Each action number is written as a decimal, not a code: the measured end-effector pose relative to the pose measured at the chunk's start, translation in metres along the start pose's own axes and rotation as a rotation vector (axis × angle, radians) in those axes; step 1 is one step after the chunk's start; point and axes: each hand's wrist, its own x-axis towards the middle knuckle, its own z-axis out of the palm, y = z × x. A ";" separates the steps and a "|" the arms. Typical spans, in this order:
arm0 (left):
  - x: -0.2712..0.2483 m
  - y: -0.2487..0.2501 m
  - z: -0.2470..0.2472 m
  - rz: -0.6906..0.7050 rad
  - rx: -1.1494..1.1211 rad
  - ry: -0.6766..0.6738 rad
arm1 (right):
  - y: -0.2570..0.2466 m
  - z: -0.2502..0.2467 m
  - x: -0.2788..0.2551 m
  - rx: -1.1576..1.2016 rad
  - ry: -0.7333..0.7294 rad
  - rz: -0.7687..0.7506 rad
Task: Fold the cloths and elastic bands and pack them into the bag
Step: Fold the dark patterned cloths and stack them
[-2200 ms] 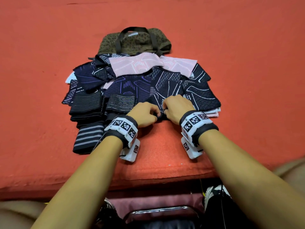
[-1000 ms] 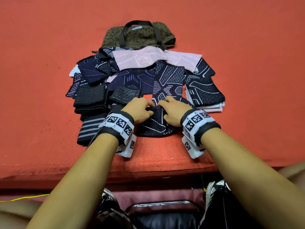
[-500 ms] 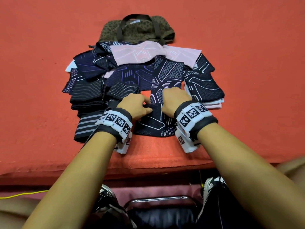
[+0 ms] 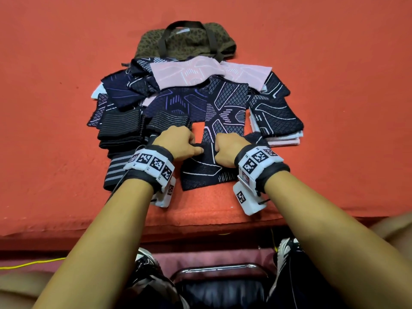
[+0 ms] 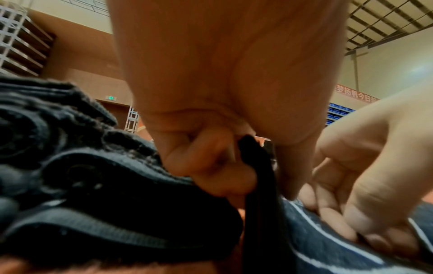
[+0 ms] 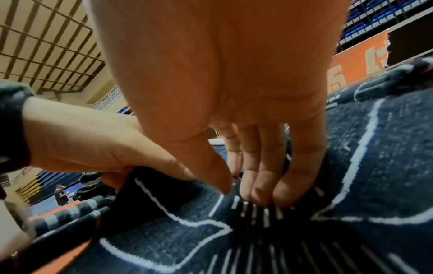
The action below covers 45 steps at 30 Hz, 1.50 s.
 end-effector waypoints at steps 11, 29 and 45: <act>-0.005 0.019 0.002 0.053 -0.397 0.096 | -0.008 -0.001 0.001 -0.028 -0.028 -0.028; 0.013 0.025 0.007 -0.081 -0.659 0.164 | -0.002 -0.026 -0.007 0.370 -0.150 0.029; 0.005 0.023 0.014 0.070 -0.586 -0.130 | 0.014 -0.033 -0.021 -0.019 -0.067 0.153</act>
